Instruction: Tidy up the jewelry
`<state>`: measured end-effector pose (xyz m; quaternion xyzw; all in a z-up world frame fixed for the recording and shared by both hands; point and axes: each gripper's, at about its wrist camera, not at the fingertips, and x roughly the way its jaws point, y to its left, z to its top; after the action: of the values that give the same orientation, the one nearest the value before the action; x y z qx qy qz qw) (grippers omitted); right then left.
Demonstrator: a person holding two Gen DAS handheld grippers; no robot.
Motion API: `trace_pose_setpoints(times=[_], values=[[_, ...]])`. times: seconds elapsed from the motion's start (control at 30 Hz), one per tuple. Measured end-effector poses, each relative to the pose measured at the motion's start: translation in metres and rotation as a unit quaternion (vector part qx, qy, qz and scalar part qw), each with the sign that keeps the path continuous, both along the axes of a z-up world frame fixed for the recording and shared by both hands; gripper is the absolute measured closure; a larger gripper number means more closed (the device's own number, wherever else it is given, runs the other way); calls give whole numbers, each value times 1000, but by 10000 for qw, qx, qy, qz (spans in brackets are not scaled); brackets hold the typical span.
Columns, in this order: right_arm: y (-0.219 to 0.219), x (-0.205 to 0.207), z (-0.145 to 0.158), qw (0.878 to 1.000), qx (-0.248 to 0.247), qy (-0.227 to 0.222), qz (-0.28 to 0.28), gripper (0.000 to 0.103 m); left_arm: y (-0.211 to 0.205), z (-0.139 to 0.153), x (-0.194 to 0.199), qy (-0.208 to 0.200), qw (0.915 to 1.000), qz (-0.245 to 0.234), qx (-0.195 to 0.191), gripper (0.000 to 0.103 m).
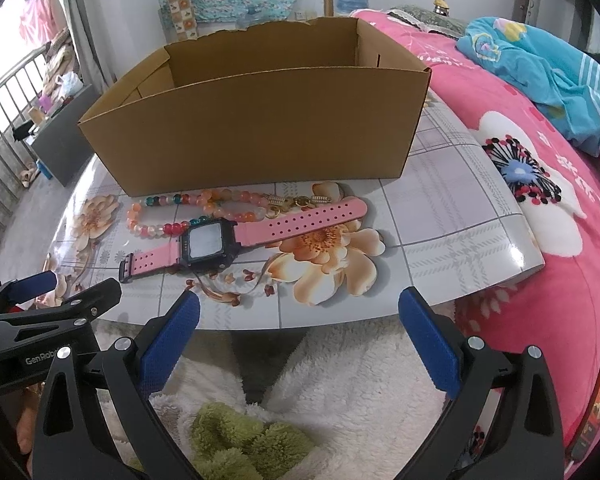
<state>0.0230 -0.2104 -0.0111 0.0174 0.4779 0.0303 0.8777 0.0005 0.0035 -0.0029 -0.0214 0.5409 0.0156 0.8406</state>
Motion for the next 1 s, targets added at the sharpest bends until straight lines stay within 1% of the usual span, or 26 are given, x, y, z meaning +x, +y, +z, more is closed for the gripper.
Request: trace_pose_setpoints(times=[1.0], values=[[0,1,3,10000,11,-26,-20,6,3,-2,0,-5,10000,7,47,10]])
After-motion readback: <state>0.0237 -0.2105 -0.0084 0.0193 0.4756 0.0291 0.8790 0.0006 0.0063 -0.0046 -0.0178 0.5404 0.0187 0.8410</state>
